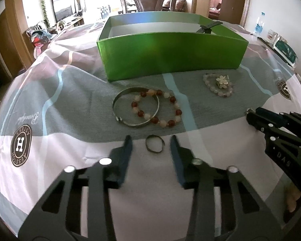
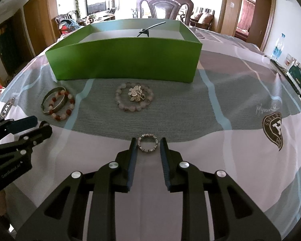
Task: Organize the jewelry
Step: 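Close the left tool on the black ring while the right tool grasps the silver ring, then carry both rings into the green box and open both tools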
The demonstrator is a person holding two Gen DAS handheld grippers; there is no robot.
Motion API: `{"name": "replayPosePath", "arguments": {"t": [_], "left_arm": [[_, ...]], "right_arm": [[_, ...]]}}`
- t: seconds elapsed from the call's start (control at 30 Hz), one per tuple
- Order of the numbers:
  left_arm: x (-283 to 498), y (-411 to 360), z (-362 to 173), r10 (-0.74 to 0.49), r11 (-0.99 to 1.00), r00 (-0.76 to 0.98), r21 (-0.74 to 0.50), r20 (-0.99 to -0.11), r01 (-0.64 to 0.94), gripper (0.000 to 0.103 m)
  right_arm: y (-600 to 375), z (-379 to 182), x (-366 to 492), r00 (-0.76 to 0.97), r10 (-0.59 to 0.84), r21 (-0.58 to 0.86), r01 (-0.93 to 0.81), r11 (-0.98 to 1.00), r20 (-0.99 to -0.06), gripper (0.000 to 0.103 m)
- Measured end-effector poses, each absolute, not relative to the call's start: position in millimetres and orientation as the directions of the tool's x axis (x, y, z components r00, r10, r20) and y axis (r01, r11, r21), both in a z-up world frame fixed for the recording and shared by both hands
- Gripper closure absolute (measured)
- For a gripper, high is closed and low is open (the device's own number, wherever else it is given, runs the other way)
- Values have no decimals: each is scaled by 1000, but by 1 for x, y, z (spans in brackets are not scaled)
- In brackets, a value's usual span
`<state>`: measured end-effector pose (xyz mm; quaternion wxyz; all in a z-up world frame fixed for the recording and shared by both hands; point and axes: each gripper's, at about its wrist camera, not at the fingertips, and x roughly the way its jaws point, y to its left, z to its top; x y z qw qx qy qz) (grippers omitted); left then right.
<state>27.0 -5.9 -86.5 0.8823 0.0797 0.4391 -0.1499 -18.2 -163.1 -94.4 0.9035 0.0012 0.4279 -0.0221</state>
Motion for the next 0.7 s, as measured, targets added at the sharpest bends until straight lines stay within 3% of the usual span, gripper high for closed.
{"name": "replayPosePath", "arguments": {"t": [0.07,0.5,0.7], "left_arm": [[28,-6,-86,-197,942,568,8,-799,337,84],[24,4,-59,-230,942,585,-26,-778,336,85],[42,11,-19,-273,935,625,-48,-731,352,85]], "right_arm": [[-162,-94,-19,634,-32,-16,31,999,-773,81],[-162,-67,-25,656,28,28,-10,1000,-755,83],[-167,-20,-5,709,71,46,-55,997,-702,83]]}}
